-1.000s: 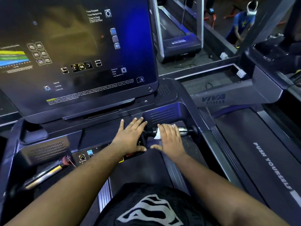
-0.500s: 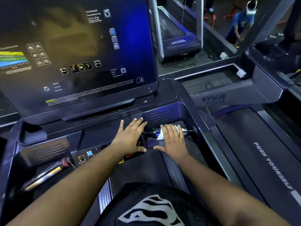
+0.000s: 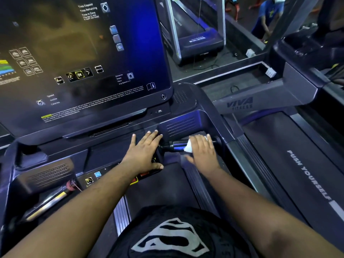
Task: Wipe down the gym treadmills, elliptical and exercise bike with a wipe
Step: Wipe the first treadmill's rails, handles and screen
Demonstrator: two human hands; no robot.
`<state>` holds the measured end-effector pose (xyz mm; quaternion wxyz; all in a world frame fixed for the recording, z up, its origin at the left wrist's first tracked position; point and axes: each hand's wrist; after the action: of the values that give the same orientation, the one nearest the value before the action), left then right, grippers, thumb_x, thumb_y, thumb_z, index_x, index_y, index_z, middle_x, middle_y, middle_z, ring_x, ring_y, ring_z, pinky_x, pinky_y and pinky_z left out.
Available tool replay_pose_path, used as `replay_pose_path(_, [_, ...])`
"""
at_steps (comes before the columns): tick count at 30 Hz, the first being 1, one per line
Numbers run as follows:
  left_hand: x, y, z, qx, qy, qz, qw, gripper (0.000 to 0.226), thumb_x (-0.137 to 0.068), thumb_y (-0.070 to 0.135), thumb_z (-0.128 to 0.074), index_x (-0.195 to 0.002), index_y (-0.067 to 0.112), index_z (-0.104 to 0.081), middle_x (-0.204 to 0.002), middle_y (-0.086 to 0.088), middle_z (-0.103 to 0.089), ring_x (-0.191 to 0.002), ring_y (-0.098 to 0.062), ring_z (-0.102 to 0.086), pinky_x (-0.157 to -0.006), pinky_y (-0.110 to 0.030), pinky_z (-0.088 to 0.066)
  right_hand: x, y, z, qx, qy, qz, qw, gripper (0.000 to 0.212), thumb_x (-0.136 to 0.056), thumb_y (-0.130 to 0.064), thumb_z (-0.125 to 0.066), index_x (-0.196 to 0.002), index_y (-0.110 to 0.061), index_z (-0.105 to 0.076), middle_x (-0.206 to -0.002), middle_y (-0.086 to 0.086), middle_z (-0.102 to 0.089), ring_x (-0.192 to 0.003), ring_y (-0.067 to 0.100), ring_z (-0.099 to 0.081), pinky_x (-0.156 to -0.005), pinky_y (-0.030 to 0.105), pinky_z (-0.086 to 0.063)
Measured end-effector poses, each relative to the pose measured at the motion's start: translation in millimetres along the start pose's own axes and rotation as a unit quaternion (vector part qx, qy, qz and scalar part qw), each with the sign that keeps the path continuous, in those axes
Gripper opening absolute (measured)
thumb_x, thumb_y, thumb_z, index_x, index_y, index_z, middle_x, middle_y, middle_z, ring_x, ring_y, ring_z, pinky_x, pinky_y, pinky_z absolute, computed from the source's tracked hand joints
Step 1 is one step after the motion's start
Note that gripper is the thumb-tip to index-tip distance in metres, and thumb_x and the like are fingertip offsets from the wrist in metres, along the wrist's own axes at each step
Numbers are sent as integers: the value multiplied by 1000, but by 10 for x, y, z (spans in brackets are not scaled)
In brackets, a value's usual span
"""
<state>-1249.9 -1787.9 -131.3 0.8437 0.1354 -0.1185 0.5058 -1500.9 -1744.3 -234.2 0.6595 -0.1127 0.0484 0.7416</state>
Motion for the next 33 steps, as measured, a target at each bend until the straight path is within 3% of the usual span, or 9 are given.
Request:
replay_pose_path(2, [0,4,1,3,0,-2,1000,121,-76,67,-75,-163,28,0,-171,7,8,-157,-15,9,-122,-61,7,-170,83,117,0,-46,-27,999,62,-65,-43,-86,-113,-14,-60,-104,5,-64,-103,27,-61,-115,48,-37])
replay_pose_path(4, [2,4,2,5,2,-3,1000,121,-76,67,-75,-163,28,0,-171,7,8,-157,-15,8,-122,-61,7,-288,99,191,-2,-105,-34,994,55,-68,-42,-86,-111,-18,-61,-105,3,-65,-105,25,-61,-116,45,-33])
replay_pose_path(9, [-3,-2,-7,2,5,-2,1000,122,-76,68,-74,-163,28,0,-171,8,9,-157,-15,8,-122,-62,6,125,-14,82,-26,-53,-22,998,91,-75,-33,-78,-152,-8,-37,-150,12,-45,-145,32,-38,-123,56,-18])
replay_pose_path(12, [0,-11,-12,4,7,-2,1000,121,-76,68,-74,-163,28,0,-171,7,9,-157,-16,8,-122,-62,6,279,3,47,0,-43,-55,998,98,-77,-33,-75,-158,-5,-26,-161,16,-31,-153,35,-22,-124,57,-13])
replay_pose_path(16, [7,-1,-3,14,11,-5,1000,121,-75,66,-76,-163,28,-3,-171,8,6,-158,-15,7,-123,-61,6,-68,-162,147,-32,-56,-44,997,77,-72,-39,-82,-136,-9,-50,-129,9,-57,-132,31,-48,-124,54,-19])
replay_pose_path(19, [19,5,-3,13,13,-4,1000,121,-75,66,-76,-163,27,-3,-171,8,6,-158,-15,7,-123,-61,6,-233,-394,200,-53,-65,13,996,71,-72,-35,-82,-132,-11,-52,-116,5,-58,-116,26,-54,-123,48,-23])
replay_pose_path(25, [31,12,-17,4,20,-5,1000,121,-76,67,-75,-163,26,-1,-171,7,6,-158,-15,6,-123,-61,5,179,-90,65,-32,-4,47,998,82,-82,-15,-62,-157,-7,-30,-159,11,-37,-149,30,-31,-122,50,-26])
replay_pose_path(29, [20,3,-12,2,18,-7,1000,121,-76,68,-74,-163,26,-1,-171,7,6,-158,-16,5,-123,-60,5,34,57,126,-16,-65,-72,995,78,-72,-36,-82,-138,-8,-50,-133,11,-56,-132,32,-47,-122,54,-24])
replay_pose_path(33, [28,-1,-16,3,19,-9,1000,121,-76,68,-74,-163,25,-1,-171,6,5,-158,-16,5,-123,-60,5,-333,-382,262,-48,-106,-8,993,58,-74,-47,-80,-116,-14,-57,-109,6,-62,-110,29,-57,-118,47,-30])
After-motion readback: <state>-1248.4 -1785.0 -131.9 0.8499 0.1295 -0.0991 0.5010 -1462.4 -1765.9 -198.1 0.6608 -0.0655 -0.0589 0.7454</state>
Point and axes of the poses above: each hand's wrist, its own x-axis away from the middle knuckle, its own z-axis out of the back of the hand, y = z × x
